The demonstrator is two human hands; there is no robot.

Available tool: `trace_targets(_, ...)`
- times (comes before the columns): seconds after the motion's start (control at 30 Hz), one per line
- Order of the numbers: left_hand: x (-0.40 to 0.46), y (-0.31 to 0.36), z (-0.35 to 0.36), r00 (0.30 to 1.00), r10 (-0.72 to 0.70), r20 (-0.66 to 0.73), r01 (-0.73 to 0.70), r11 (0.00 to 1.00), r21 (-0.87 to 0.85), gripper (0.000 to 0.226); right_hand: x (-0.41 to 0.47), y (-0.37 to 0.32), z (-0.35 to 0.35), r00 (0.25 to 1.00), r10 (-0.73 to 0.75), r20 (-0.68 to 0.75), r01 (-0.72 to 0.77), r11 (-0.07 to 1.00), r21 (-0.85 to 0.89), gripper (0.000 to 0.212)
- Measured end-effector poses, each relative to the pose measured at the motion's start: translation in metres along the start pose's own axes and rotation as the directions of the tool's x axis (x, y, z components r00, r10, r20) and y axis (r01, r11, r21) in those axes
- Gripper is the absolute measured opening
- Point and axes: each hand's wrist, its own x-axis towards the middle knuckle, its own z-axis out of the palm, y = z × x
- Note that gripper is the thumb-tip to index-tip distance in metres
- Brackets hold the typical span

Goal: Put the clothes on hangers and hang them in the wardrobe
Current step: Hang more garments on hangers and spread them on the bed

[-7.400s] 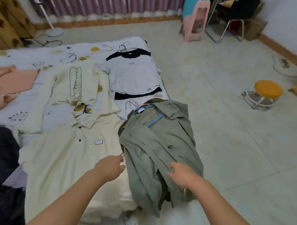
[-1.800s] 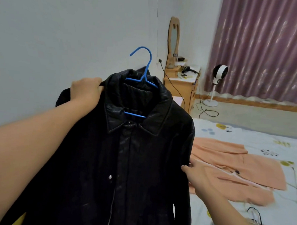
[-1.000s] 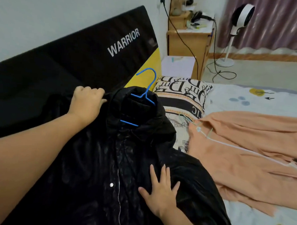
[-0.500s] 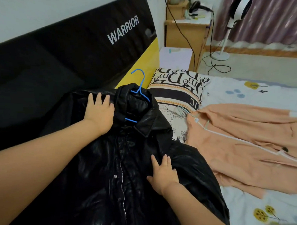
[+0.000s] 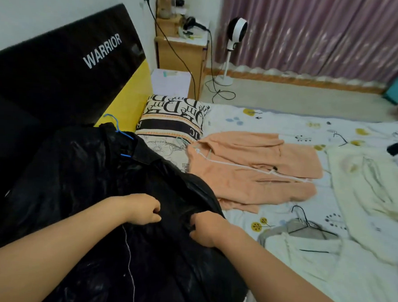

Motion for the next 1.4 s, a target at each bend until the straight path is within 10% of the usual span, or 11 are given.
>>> trace_targets(0.63, 0.083, 0.313, 0.081, 0.956, 0.248, 0.154, -0.249, 0.968, -0.015, 0.037, -0.188, 0.317, 0.089, 0.875, 0.462, 0.148, -0.474, 0.879, 0.059, 0.037)
trace_targets(1.4, 0.303, 0.406, 0.176, 0.966, -0.187, -0.176, 0.163, 0.976, -0.142, 0.058, -0.038, 0.589, 0.152, 0.835, 0.506, -0.216, -0.515, 0.857, 0.018, 0.073)
